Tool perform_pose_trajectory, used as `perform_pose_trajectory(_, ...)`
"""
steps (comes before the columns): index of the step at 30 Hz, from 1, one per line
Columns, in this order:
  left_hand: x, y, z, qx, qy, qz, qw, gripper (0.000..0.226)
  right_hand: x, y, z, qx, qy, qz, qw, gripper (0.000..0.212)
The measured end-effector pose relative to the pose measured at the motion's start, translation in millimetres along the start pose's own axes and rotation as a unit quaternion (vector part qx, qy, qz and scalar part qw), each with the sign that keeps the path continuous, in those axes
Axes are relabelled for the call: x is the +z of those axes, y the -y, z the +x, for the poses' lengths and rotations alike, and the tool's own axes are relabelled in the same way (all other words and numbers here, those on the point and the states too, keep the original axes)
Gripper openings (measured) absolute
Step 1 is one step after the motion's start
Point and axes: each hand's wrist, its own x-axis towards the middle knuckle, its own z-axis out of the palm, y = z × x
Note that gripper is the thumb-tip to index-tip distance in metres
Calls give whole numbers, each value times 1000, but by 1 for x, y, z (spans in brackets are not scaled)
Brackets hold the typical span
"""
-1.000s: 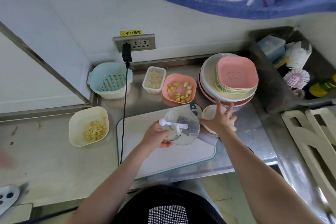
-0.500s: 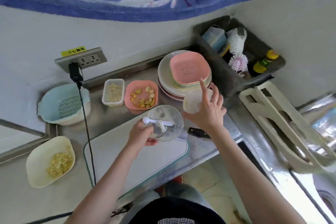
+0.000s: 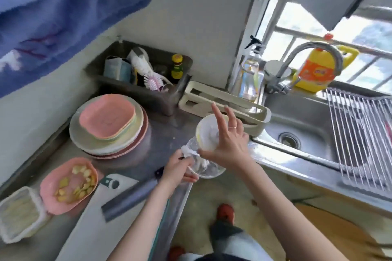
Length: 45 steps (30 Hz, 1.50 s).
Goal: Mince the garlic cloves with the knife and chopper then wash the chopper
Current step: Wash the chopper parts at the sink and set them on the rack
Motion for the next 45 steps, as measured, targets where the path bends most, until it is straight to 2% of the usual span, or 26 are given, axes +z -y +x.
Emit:
perform_pose_trajectory(7,134,-36,39,-24,174,96,980,26,-56,-124,-1,100,-71,5,992,120)
perform_pose_trajectory(12,252,-57,74,-62,230,140,961,31,-103,-227,13,157,-80,4,984,119)
perform_pose_trajectory(14,297,-64,90,-83,219,128,964,30,-120,-267,21,175,-67,-2,982,118)
perform_pose_trajectory(17,348,-74,113,-112,164,99,975,21,-133,-323,38,199,-38,5,979,119)
perform_pose_trajectory(19,369,-77,134,-120,139,99,978,28,-136,-356,52,217,-24,21,976,120)
perform_pose_trajectory(24,386,-76,175,-102,36,124,986,36,-126,-407,82,248,17,36,968,118)
perform_pose_trajectory(28,377,-69,204,-101,-53,127,985,22,-105,-434,97,307,47,93,946,114)
perform_pose_trajectory(30,374,-68,213,-101,-59,145,983,22,-88,-446,98,331,81,94,936,114)
perform_pose_trajectory(33,370,-54,241,-97,-47,204,973,56,-58,-457,99,333,143,60,930,116)
perform_pose_trajectory(36,371,-33,270,-92,-48,198,975,64,-29,-466,99,336,177,33,925,117)
perform_pose_trajectory(38,383,-49,260,-94,-37,193,976,76,-12,-475,97,339,187,11,922,117)
perform_pose_trajectory(39,388,-53,258,-93,-26,183,978,75,-4,-480,96,339,195,3,920,117)
perform_pose_trajectory(42,393,-56,260,-89,-21,162,983,50,14,-488,91,342,216,9,915,114)
perform_pose_trajectory(45,394,-52,267,-89,-28,169,981,47,22,-493,87,342,233,2,910,111)
